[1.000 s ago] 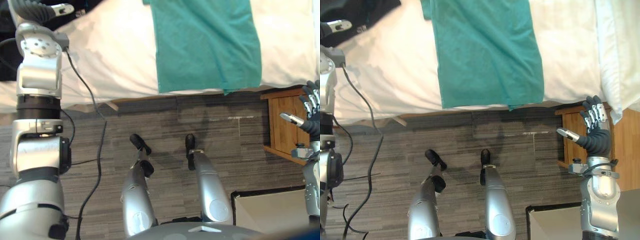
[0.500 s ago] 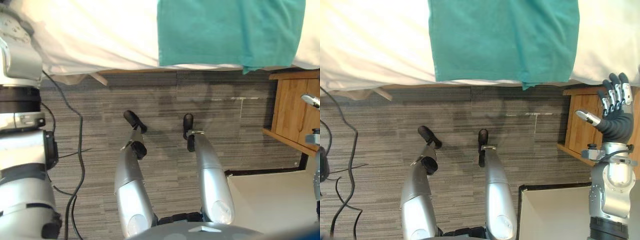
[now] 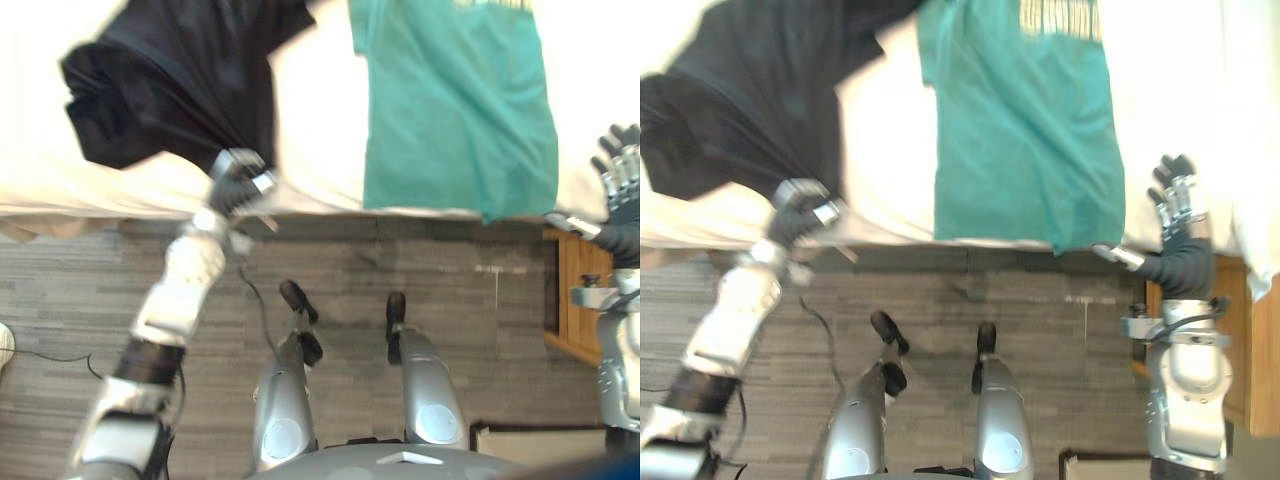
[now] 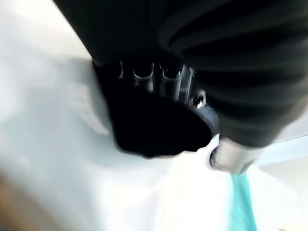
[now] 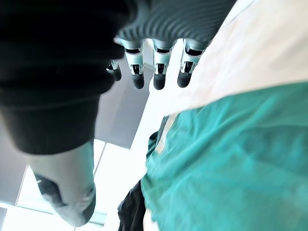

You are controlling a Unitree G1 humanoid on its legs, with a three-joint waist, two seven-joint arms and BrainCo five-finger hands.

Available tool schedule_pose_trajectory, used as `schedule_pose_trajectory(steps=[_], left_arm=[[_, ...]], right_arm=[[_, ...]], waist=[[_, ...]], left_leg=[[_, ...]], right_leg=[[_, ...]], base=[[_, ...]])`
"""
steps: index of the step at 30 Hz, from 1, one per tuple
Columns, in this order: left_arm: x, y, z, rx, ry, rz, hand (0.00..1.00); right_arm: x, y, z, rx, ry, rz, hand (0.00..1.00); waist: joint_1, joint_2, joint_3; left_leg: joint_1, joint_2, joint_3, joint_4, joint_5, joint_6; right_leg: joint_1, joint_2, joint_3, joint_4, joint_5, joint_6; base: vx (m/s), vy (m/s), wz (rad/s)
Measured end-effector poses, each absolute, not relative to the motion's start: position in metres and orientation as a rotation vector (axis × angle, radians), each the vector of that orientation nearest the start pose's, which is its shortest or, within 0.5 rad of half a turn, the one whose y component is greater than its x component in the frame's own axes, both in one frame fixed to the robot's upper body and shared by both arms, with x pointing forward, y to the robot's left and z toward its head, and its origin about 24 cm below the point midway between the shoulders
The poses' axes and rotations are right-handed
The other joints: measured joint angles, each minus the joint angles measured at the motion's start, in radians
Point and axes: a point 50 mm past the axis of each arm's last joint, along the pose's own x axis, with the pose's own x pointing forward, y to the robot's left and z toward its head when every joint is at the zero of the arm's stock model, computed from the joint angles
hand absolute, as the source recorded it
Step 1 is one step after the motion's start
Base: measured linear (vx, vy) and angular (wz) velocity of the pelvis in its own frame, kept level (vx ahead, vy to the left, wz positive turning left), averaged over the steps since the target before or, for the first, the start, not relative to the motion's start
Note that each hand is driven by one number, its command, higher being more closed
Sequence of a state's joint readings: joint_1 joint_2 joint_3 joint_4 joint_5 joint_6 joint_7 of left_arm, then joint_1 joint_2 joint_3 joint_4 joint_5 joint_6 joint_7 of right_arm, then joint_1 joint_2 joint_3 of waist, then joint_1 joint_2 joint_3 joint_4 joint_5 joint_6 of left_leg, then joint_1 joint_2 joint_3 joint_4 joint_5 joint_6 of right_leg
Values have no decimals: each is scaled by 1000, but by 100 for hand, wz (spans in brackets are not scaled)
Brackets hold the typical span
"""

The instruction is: Tidy the bed and pick cloth on bed and put in laundry

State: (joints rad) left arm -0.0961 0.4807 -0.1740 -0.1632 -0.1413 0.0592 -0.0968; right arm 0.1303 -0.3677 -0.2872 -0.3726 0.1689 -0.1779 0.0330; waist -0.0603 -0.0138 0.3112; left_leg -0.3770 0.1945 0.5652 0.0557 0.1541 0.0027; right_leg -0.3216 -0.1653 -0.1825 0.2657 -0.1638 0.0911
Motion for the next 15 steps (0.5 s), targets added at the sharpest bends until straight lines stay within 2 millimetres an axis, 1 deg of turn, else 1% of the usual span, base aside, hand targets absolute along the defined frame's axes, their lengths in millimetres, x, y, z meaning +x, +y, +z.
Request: schedule_pose_trajectory(steps=[1, 2, 3, 4, 5, 6, 7, 8, 9, 11, 13, 14, 15], left_arm=[[246, 164, 85, 286, -78, -384, 100], [234, 160, 77, 227, -45, -432, 100], [230, 159, 74, 203, -35, -445, 100], [218, 157, 67, 138, 0, -479, 100], [211, 157, 60, 102, 31, -501, 100], [208, 158, 58, 83, 48, -506, 100], [203, 161, 51, 20, 98, -516, 100], [201, 164, 45, -26, 140, -516, 100], [200, 166, 42, -39, 157, -513, 100], [198, 174, 31, -67, 226, -499, 100], [196, 186, 21, -82, 282, -453, 100], [193, 198, 12, -87, 327, -403, 100], [192, 203, 6, -95, 356, -379, 100]], right_arm=[[210, -245, 142, -289, -442, -128, 0], [213, -241, 138, -291, -414, -117, 0], [214, -239, 135, -287, -403, -115, 0], [219, -236, 125, -280, -358, -118, 0], [227, -234, 113, -261, -309, -128, 0], [231, -233, 109, -254, -289, -130, 0], [242, -231, 94, -248, -217, -140, 0], [250, -231, 85, -248, -165, -155, 0], [252, -231, 81, -250, -146, -161, 0], [263, -233, 71, -250, -81, -198, 0], [278, -235, 69, -250, -51, -243, 0], [293, -234, 71, -267, -33, -272, 0], [300, -234, 74, -279, -29, -280, 0]], waist=[[20, -5, -22], [37, -7, -32], [44, -8, -39], [60, -16, -65], [74, -25, -74], [78, -28, -80], [88, -39, -90], [105, -50, -94], [109, -55, -94], [121, -67, -89], [135, -87, -81], [142, -106, -71], [147, -114, -65]], left_leg=[[33, -3, -6, -14, -1, -1], [58, -4, -18, -20, -3, -4], [63, -4, -26, -21, -4, -5], [72, -6, -45, -24, -5, -7], [86, -9, -65, -35, -1, -12], [87, -10, -74, -41, 2, -15], [86, -16, -96, -56, 14, -17], [79, -21, -122, -69, 26, -17], [79, -24, -129, -77, 32, -16], [79, -32, -160, -109, 55, -13], [79, -38, -176, -151, 73, -14], [65, -38, -189, -154, 82, -16], [56, -38, -193, -155, 86, -18]], right_leg=[[47, 3, -14, -22, 3, 4], [87, 7, -29, -35, 7, 4], [98, 8, -32, -41, 9, 3], [125, 13, -46, -59, 10, 4], [150, 20, -55, -73, 15, 2], [158, 25, -55, -82, 20, 2], [169, 37, -57, -100, 33, 2], [177, 42, -58, -115, 36, 2], [179, 44, -59, -120, 37, 2], [192, 50, -82, -135, 43, 1], [190, 58, -82, -147, 43, 0], [190, 61, -80, -163, 41, -3], [187, 63, -78, -172, 38, -7]], base=[[183, 11, 33], [147, 8, 35], [95, 9, 37], [69, 8, 39], [72, 6, 38], [24, 16, 36], [-10, 22, 38], [-22, 30, 37], [-27, 17, 36], [-57, 16, 36], [-98, 19, 30], [-107, 12, 23], [-89, 5, 17]])
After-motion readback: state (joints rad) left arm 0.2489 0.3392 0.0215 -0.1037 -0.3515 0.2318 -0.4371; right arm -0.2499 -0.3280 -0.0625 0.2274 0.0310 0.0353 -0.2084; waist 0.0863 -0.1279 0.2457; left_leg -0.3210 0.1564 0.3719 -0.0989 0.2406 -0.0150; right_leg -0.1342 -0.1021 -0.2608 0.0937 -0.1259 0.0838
